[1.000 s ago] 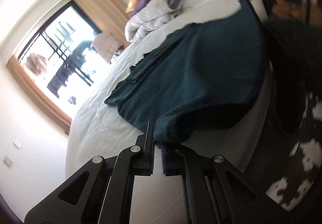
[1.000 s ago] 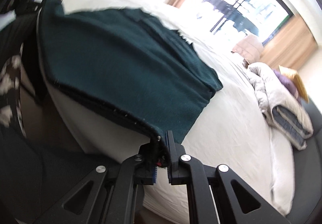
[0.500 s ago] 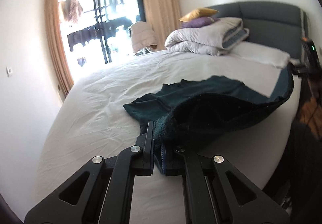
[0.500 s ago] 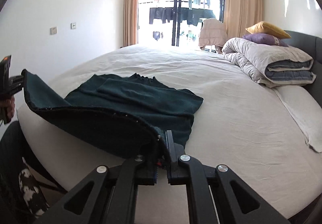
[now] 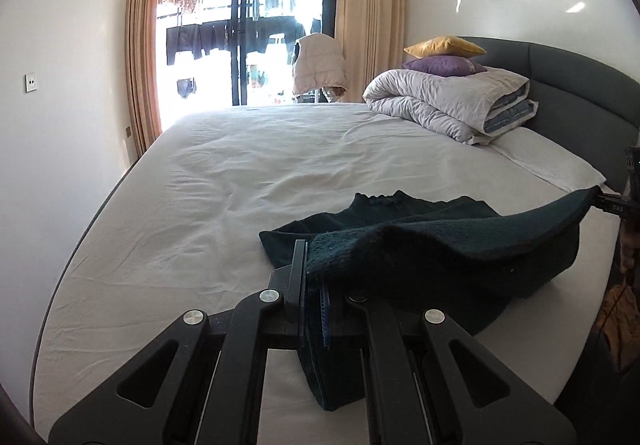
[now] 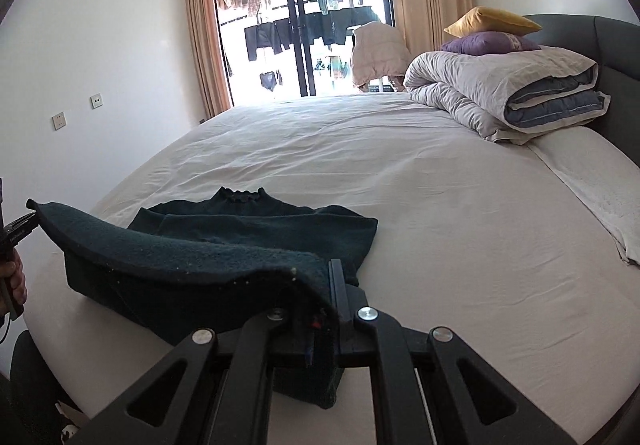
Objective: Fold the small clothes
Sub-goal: 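Lift the hem with both tools and fold it over toward the collar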
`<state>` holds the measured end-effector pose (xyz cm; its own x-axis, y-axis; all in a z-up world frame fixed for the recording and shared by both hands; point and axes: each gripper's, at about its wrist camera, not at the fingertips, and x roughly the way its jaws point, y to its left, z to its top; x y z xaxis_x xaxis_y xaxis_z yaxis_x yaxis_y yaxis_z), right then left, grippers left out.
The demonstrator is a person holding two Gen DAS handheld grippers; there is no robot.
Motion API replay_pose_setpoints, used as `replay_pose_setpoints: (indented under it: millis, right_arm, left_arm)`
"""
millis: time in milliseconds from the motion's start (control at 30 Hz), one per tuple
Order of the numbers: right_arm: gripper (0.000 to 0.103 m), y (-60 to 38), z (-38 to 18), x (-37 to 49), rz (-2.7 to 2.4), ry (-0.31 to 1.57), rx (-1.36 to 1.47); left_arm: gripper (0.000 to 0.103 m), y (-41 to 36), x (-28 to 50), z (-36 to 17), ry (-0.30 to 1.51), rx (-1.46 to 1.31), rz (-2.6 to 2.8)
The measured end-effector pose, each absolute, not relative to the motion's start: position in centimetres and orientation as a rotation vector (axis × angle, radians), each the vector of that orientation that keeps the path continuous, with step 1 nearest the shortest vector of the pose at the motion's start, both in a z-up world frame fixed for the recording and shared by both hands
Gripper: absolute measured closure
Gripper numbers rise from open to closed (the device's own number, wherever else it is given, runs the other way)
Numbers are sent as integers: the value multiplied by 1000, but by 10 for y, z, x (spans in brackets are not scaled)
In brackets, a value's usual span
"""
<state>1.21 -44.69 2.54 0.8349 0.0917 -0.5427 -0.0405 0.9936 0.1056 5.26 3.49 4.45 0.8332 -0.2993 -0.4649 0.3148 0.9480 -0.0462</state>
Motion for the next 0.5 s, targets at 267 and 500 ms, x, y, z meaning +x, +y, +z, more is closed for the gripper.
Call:
replay_pose_setpoints:
  millis: [267,500]
  right_arm:
    - [97,-458,10,97,71,721,116]
    - [97,-469,-14,162,53,825,124]
  left_arm:
    - [99,31,136,24,647,-21,-315]
    - [99,23,233,-1,790,-46,-294]
